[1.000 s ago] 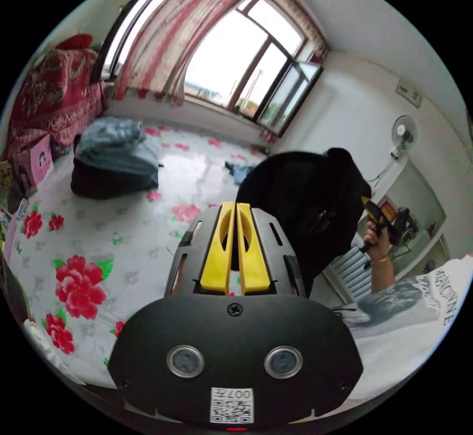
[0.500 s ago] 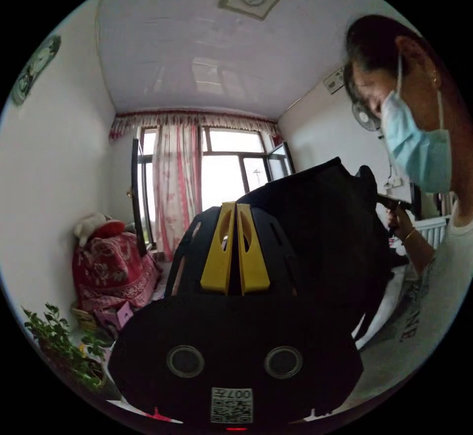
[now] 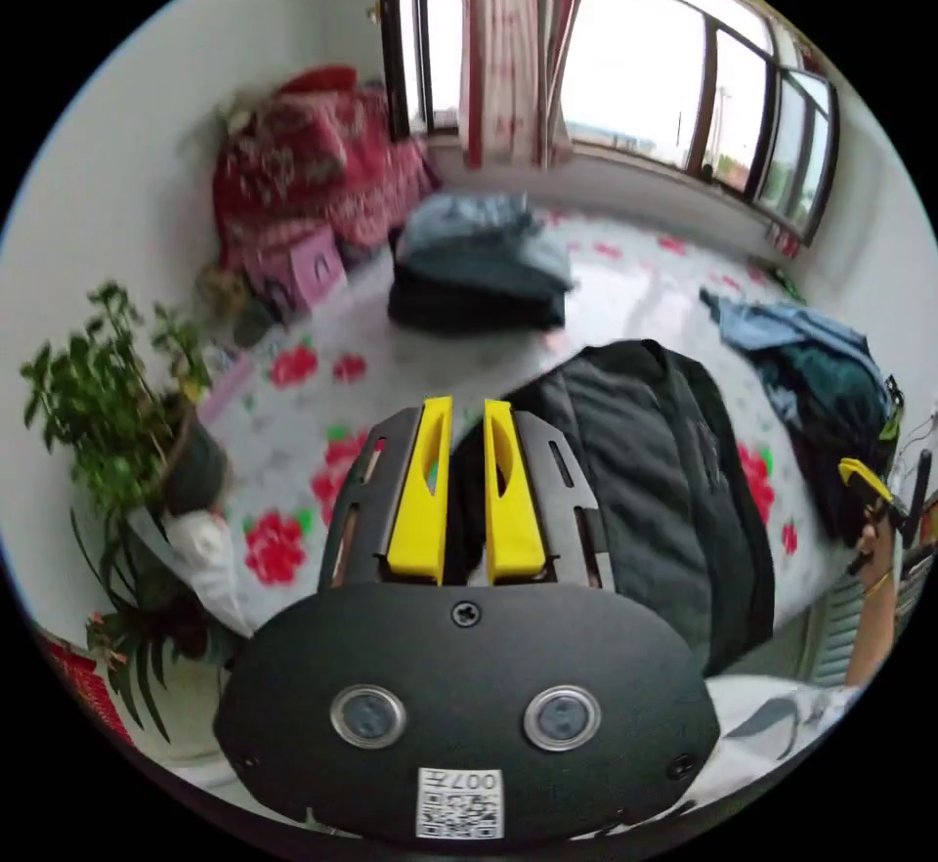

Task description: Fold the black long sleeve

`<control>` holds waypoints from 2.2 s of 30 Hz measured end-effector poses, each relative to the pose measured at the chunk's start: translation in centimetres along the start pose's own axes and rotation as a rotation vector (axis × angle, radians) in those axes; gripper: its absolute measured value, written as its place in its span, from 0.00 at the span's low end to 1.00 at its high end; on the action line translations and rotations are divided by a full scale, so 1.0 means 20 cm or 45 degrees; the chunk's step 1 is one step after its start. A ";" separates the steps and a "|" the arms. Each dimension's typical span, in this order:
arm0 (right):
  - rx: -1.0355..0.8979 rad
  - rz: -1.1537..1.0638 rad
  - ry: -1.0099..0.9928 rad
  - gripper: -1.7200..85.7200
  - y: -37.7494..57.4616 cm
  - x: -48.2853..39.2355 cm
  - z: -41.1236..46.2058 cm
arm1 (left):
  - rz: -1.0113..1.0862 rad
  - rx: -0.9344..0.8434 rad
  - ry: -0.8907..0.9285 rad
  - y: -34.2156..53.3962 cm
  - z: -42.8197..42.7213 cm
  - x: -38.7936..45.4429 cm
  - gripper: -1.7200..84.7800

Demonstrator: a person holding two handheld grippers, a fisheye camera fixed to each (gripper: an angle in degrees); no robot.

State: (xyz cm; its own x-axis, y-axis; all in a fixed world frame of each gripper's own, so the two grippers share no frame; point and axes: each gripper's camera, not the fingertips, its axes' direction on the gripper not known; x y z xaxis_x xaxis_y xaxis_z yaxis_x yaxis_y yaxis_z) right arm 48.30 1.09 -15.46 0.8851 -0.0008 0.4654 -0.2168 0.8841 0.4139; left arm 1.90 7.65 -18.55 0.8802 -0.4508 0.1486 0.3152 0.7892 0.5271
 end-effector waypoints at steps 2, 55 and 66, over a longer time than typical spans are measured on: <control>-0.169 0.098 -0.027 0.12 0.23 0.08 0.20 | -0.018 -0.194 0.041 0.24 0.23 0.01 0.09; 0.088 0.111 -0.507 0.06 0.25 0.51 -0.02 | -0.032 -0.394 0.475 0.04 0.77 0.40 0.05; -0.301 0.174 -0.247 0.13 0.71 0.72 0.17 | 0.038 -0.449 0.463 0.43 0.70 0.31 0.12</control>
State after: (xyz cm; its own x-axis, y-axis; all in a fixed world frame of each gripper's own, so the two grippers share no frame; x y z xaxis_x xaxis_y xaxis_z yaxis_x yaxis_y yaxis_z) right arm 56.46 12.05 -0.20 0.7547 0.0562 0.6537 -0.2062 0.9661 0.1551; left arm 5.09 5.86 -1.37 0.9374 -0.3012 -0.1748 0.3337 0.9205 0.2031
